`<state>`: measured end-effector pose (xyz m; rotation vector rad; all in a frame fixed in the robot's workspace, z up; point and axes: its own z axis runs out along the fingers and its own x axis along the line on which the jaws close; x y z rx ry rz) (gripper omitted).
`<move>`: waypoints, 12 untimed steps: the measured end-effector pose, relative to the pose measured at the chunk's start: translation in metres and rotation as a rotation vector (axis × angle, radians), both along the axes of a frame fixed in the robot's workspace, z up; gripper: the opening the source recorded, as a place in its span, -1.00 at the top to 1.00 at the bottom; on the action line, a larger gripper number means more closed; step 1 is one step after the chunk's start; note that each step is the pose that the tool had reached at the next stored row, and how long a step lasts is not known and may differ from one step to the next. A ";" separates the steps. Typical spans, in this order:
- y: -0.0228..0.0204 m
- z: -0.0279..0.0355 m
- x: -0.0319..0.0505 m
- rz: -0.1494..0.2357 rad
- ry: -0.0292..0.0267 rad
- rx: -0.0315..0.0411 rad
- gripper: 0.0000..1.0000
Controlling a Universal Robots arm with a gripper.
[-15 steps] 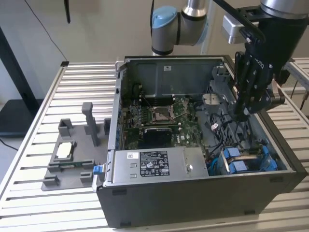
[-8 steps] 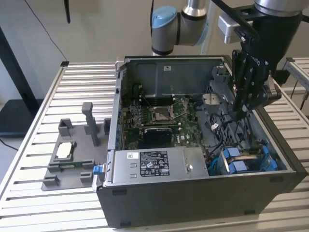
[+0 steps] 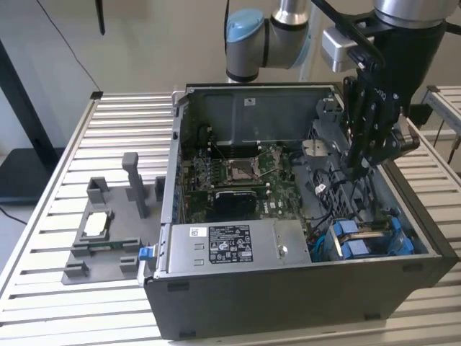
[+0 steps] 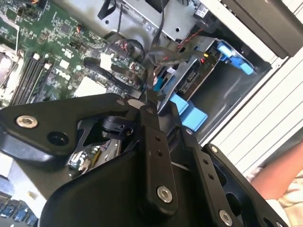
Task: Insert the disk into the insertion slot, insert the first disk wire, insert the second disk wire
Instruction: 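Insert the second disk wire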
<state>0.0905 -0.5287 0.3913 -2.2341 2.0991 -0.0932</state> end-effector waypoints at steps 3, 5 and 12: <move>-0.0001 -0.0009 -0.0018 0.011 -0.0018 -0.0001 0.45; -0.0001 -0.0020 -0.0027 0.017 -0.0046 0.0001 0.45; -0.0001 -0.0056 -0.0039 0.037 -0.0263 -0.0002 0.45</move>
